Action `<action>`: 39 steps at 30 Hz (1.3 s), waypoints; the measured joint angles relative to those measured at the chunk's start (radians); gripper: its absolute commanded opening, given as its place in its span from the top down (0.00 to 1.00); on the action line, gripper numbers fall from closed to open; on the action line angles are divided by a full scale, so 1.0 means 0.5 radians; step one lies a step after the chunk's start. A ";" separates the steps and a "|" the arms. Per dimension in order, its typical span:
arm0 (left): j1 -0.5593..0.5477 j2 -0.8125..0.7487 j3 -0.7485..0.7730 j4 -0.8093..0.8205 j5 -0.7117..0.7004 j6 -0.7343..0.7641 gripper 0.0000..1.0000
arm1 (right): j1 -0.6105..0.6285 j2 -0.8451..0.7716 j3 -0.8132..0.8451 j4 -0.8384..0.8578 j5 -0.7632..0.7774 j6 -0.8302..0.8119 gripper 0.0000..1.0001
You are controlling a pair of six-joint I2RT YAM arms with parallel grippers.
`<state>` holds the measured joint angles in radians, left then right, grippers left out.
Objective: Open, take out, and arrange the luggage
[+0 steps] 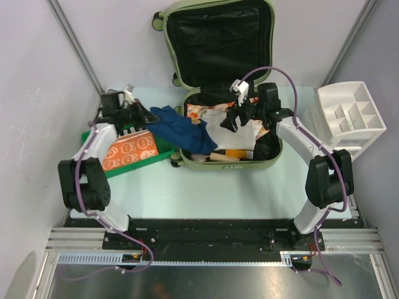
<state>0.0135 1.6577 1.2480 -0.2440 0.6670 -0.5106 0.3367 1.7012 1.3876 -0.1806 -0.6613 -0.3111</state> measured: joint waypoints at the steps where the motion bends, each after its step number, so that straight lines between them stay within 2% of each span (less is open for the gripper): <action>1: 0.078 -0.049 -0.019 -0.026 -0.002 0.040 1.00 | -0.002 0.000 0.000 -0.014 0.006 -0.002 0.12; 8: 0.670 -0.223 -0.082 -0.149 -0.056 0.352 1.00 | -0.001 0.034 0.016 -0.075 0.034 -0.011 0.09; 16: 1.149 -0.173 -0.202 -0.223 -0.171 0.739 0.99 | 0.027 0.184 0.179 -0.179 0.035 -0.010 0.07; 17: 1.187 -0.154 -0.218 -0.224 -0.185 0.777 0.90 | 0.031 0.188 0.187 -0.193 0.034 -0.011 0.07; 18: 1.217 -0.135 -0.234 -0.226 -0.200 0.816 0.74 | 0.035 0.189 0.192 -0.201 0.034 -0.014 0.07; 20: 1.245 -0.095 -0.261 -0.227 -0.220 0.880 0.58 | 0.042 0.190 0.204 -0.209 0.034 -0.016 0.06; 21: 1.247 -0.079 -0.273 -0.226 -0.224 0.904 0.47 | 0.045 0.192 0.213 -0.214 0.034 -0.017 0.06; 25: 1.243 -0.013 -0.338 -0.233 -0.294 0.942 0.27 | 0.051 0.216 0.255 -0.227 0.035 -0.032 0.06; 26: 1.243 -0.008 -0.346 -0.236 -0.324 0.950 0.26 | 0.052 0.220 0.258 -0.228 0.035 -0.037 0.06; 27: 1.243 -0.005 -0.350 -0.246 -0.359 0.955 0.01 | 0.053 0.224 0.259 -0.234 0.037 -0.044 0.06; 33: 1.200 -0.069 -0.252 -0.404 -0.615 1.054 0.00 | 0.048 0.282 0.347 -0.346 0.104 -0.090 0.06; 39: 0.817 -0.377 0.024 -0.489 -1.219 1.277 0.00 | 0.024 0.356 0.427 -0.465 0.267 -0.175 0.10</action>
<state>0.4221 1.4693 1.2602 -0.4885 0.0574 0.1280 0.3489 1.8790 1.6012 -0.4133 -0.5278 -0.3988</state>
